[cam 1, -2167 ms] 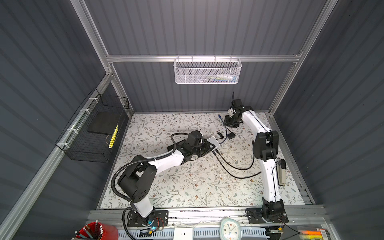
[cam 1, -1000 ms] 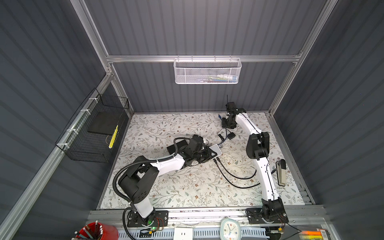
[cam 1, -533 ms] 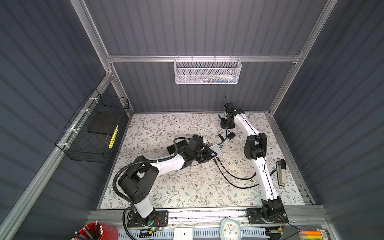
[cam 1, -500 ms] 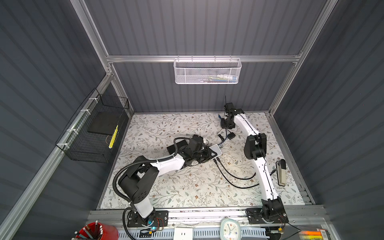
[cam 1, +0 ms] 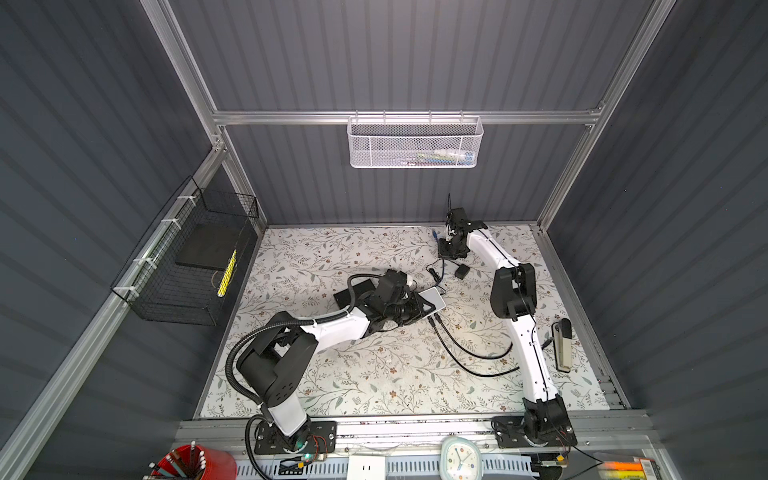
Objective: Insert the plug into the switch port
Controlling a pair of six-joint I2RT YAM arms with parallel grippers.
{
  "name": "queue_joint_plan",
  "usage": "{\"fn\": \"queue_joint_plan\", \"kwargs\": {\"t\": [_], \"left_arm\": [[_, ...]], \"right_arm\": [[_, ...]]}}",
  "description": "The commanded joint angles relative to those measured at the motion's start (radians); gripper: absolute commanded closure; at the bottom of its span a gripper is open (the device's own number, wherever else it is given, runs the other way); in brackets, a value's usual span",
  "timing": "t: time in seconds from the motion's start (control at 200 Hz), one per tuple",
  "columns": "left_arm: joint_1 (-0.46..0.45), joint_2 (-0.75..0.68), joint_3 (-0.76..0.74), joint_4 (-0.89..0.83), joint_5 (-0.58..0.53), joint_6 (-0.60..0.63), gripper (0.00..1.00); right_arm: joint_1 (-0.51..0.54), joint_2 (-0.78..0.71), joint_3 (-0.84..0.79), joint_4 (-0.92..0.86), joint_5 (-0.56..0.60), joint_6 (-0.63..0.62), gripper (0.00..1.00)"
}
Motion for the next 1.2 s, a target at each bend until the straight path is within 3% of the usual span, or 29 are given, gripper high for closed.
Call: {"fn": "queue_joint_plan", "kwargs": {"t": [0.0,0.25,0.505,0.86,1.02,1.195], "left_arm": [[-0.006,-0.002,0.012,0.047,0.021,0.022,1.00],[-0.015,0.029,0.039,0.096,0.050,0.020,1.00],[-0.057,0.106,0.104,0.164,0.065,0.001,1.00],[-0.068,0.187,0.143,0.211,0.067,-0.008,1.00],[-0.069,0.186,0.138,0.180,0.047,0.012,1.00],[-0.064,0.207,0.158,0.146,0.020,0.053,1.00]], "right_arm": [[-0.002,-0.131,-0.140,0.214,-0.070,0.091,1.00],[-0.017,-0.373,-0.328,0.423,-0.110,0.169,1.00],[-0.012,-0.443,-0.351,0.470,-0.264,0.290,1.00],[0.071,-0.377,-0.329,0.488,-0.460,0.400,1.00],[0.121,-0.287,-0.233,0.371,-0.511,0.339,1.00],[0.142,-0.250,-0.263,0.357,-0.529,0.306,1.00]]}}
